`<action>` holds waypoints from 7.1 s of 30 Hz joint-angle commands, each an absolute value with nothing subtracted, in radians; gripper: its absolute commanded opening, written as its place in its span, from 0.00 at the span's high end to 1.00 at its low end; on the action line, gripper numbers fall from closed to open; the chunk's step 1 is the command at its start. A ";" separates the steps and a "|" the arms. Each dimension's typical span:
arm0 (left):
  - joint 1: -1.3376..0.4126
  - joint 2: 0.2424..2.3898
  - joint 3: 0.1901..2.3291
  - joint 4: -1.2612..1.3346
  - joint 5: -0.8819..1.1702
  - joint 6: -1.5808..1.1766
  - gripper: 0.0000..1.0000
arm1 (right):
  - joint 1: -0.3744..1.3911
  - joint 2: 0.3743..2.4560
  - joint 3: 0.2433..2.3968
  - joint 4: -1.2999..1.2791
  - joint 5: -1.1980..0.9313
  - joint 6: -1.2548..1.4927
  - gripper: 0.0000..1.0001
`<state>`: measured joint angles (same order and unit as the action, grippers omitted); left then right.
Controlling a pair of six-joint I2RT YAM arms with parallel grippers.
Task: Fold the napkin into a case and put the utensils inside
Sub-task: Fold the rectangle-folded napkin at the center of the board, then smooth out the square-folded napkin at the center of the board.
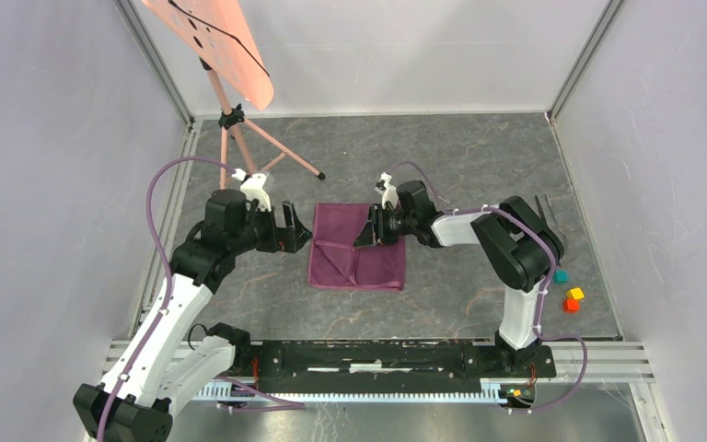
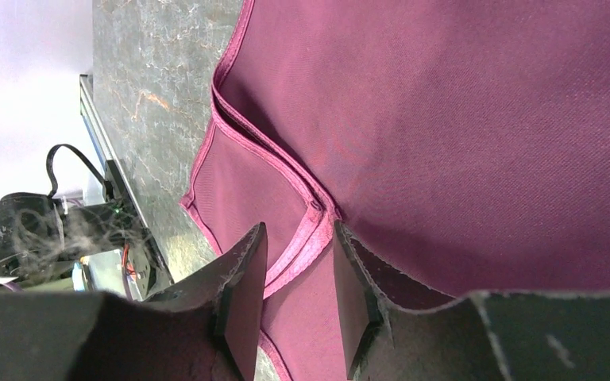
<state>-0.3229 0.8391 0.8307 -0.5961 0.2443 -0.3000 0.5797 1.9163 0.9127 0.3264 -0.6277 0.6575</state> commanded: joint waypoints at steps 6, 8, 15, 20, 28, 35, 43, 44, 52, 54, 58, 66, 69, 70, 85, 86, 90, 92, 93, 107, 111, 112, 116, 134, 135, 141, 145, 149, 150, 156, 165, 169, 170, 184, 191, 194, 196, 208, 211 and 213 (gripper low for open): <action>-0.324 0.836 0.832 -0.572 0.257 -0.241 0.00 | 0.575 1.962 0.960 0.347 -0.637 0.656 0.57; -0.325 0.836 0.832 -0.572 0.258 -0.241 0.00 | 0.577 1.965 0.959 0.353 -0.639 0.664 0.57; -0.324 0.838 0.833 -0.571 0.261 -0.241 0.00 | 0.606 1.955 0.954 0.385 -0.655 0.689 0.59; -0.325 0.838 0.833 -0.570 0.260 -0.241 0.00 | 0.640 1.971 0.962 0.431 -0.669 0.734 0.61; -0.325 0.828 0.835 -0.573 0.238 -0.241 0.00 | 0.795 1.969 0.944 0.629 -0.711 0.918 0.62; -0.324 0.820 0.835 -0.578 0.207 -0.244 0.00 | 0.777 1.848 0.876 0.629 -0.717 0.880 0.51; -0.325 0.865 0.831 -0.579 0.230 -0.292 0.00 | 0.722 1.713 0.845 0.214 -0.593 0.561 0.48; -0.325 0.878 0.827 -0.574 0.249 -0.317 0.00 | 0.714 1.712 0.846 0.201 -0.592 0.550 0.50; -0.403 1.099 0.820 -0.582 0.141 -0.508 0.04 | 0.691 1.635 0.815 0.019 -0.496 0.376 0.53; -0.457 1.141 0.832 -0.582 0.087 -0.520 0.11 | 0.692 1.601 0.793 -0.040 -0.482 0.319 0.53; -0.556 1.239 0.826 -0.503 0.102 -0.589 0.37 | 0.690 1.513 0.759 -0.128 -0.439 0.229 0.53; -0.581 1.368 0.762 -0.397 0.028 -0.657 0.77 | 0.634 1.408 0.647 -0.046 -0.527 0.273 0.40; -0.581 1.392 0.738 -0.389 -0.031 -0.650 0.78 | 0.619 1.394 0.620 -0.007 -0.545 0.285 0.30; -0.580 1.407 0.731 -0.384 -0.035 -0.647 0.78 | 0.620 1.394 0.616 0.020 -0.560 0.296 0.27; -0.580 1.496 0.618 -0.293 -0.090 -0.691 0.81 | 0.621 1.440 0.485 0.216 -0.632 0.389 0.25; -0.580 1.494 0.613 -0.289 -0.088 -0.695 0.82 | 0.617 1.441 0.472 0.200 -0.615 0.384 0.25; -0.580 1.479 0.587 -0.293 -0.101 -0.699 0.82 | 0.583 1.379 0.376 0.170 -0.532 0.368 0.26; -0.580 1.471 0.573 -0.294 -0.102 -0.699 0.81 | 0.560 1.341 0.339 0.150 -0.502 0.353 0.25; -0.581 1.466 0.565 -0.290 -0.097 -0.703 0.81 | 0.550 1.328 0.335 0.124 -0.491 0.339 0.25; -0.620 1.263 0.592 -0.400 0.033 -0.737 0.65 | 0.492 1.179 0.596 -0.138 -0.486 0.257 0.18; -0.586 1.235 0.745 -0.434 0.035 -0.708 0.37 | 0.443 1.317 0.693 0.040 -0.579 0.370 0.16; -0.570 1.251 0.784 -0.428 0.039 -0.693 0.34 | 0.438 1.352 0.707 0.104 -0.604 0.405 0.16; -0.470 1.361 0.926 -0.410 0.061 -0.654 0.30 | 0.437 1.524 0.781 0.286 -0.646 0.496 0.16; -0.390 1.647 1.030 -0.140 0.151 -0.712 0.32 | 0.428 1.895 0.978 0.413 -0.724 0.571 0.28; -0.390 1.645 1.019 -0.127 0.165 -0.721 0.32 | 0.425 1.899 0.975 0.417 -0.726 0.573 0.28; -0.388 1.690 1.024 -0.056 0.228 -0.736 0.32 | 0.406 1.904 0.952 0.446 -0.733 0.589 0.29; -0.388 1.738 1.041 -0.032 0.225 -0.738 0.31 | 0.397 1.908 0.931 0.470 -0.739 0.597 0.29; -0.386 1.784 1.051 -0.051 0.187 -0.715 0.31 | 0.383 1.921 0.922 0.486 -0.744 0.599 0.29; -0.381 1.791 1.047 -0.052 0.178 -0.712 0.31 | 0.379 1.925 0.920 0.484 -0.744 0.592 0.29; -0.349 1.807 0.996 -0.051 0.126 -0.708 0.31 | 0.326 1.951 0.866 0.455 -0.715 0.534 0.29; -0.344 1.726 0.970 -0.080 0.181 -0.680 0.28 | 0.304 1.862 0.903 0.288 -0.711 0.417 0.29; -0.345 1.694 1.023 -0.097 0.268 -0.687 0.28 | 0.322 1.812 0.946 0.260 -0.722 0.429 0.28; -0.344 1.696 1.036 -0.102 0.276 -0.688 0.28 | 0.331 1.811 0.949 0.278 -0.727 0.442 0.27; -0.300 1.832 1.057 -0.021 0.263 -0.744 0.28 | 0.314 2.018 0.988 0.456 -0.773 0.555 0.29; -0.284 1.845 0.992 -0.032 0.182 -0.713 0.28 | 0.260 1.993 0.944 0.337 -0.746 0.425 0.28; -0.284 1.781 0.960 -0.035 0.205 -0.701 0.24 | 0.262 1.899 0.948 0.242 -0.723 0.377 0.26; -0.285 1.716 0.949 -0.053 0.232 -0.699 0.20 | 0.264 1.830 0.950 0.185 -0.715 0.351 0.26; -0.381 1.394 0.708 -0.075 0.352 -0.778 0.08 | 0.504 1.515 0.611 0.320 -0.741 0.517 0.25; -0.400 1.325 0.593 -0.007 0.378 -0.854 0.07 | 0.543 1.471 0.512 0.429 -0.777 0.591 0.26; -0.406 1.288 0.554 -0.004 0.371 -0.865 0.07 | 0.556 1.444 0.478 0.426 -0.764 0.584 0.26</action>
<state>-0.3962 1.3594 0.6304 -0.0498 0.3428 -0.7696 0.5415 1.5112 0.5285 0.3061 -0.7486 0.5209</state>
